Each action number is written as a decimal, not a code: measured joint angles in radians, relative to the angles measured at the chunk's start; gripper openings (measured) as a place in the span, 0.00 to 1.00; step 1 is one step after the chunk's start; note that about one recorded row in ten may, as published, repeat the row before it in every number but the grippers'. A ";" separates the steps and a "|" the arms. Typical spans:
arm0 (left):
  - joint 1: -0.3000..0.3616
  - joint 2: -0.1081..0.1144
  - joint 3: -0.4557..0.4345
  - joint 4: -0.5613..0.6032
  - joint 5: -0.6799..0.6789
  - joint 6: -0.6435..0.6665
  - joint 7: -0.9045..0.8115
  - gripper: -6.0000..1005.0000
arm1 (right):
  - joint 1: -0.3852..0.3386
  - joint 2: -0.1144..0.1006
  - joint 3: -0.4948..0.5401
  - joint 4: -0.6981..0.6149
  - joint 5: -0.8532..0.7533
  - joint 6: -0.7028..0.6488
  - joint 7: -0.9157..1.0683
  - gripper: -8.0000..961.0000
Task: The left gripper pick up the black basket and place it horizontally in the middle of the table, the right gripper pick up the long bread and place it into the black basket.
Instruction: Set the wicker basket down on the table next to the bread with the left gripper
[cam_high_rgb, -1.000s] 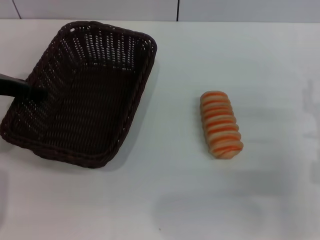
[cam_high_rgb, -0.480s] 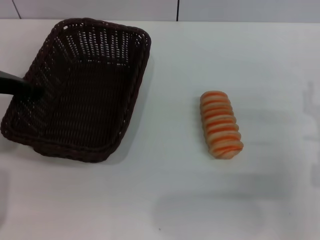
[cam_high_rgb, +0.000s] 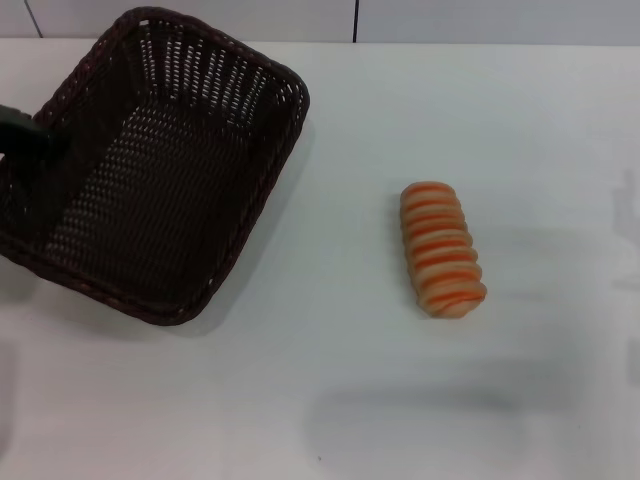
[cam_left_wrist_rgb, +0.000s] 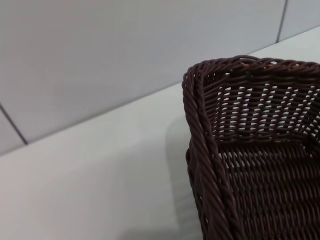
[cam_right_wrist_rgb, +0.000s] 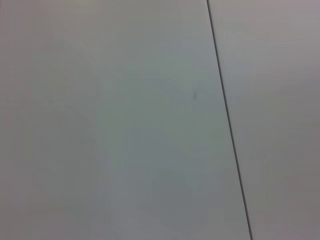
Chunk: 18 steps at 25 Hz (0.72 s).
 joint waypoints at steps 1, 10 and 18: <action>-0.002 0.000 -0.002 -0.007 -0.004 -0.006 0.013 0.23 | -0.003 0.000 -0.003 0.001 0.000 -0.006 0.000 0.64; -0.015 0.002 -0.084 -0.116 -0.167 -0.104 0.214 0.22 | -0.023 0.000 -0.006 0.009 0.000 -0.021 0.000 0.64; -0.070 0.009 -0.235 -0.189 -0.336 -0.259 0.464 0.20 | -0.042 0.000 -0.022 0.011 0.006 -0.046 0.000 0.64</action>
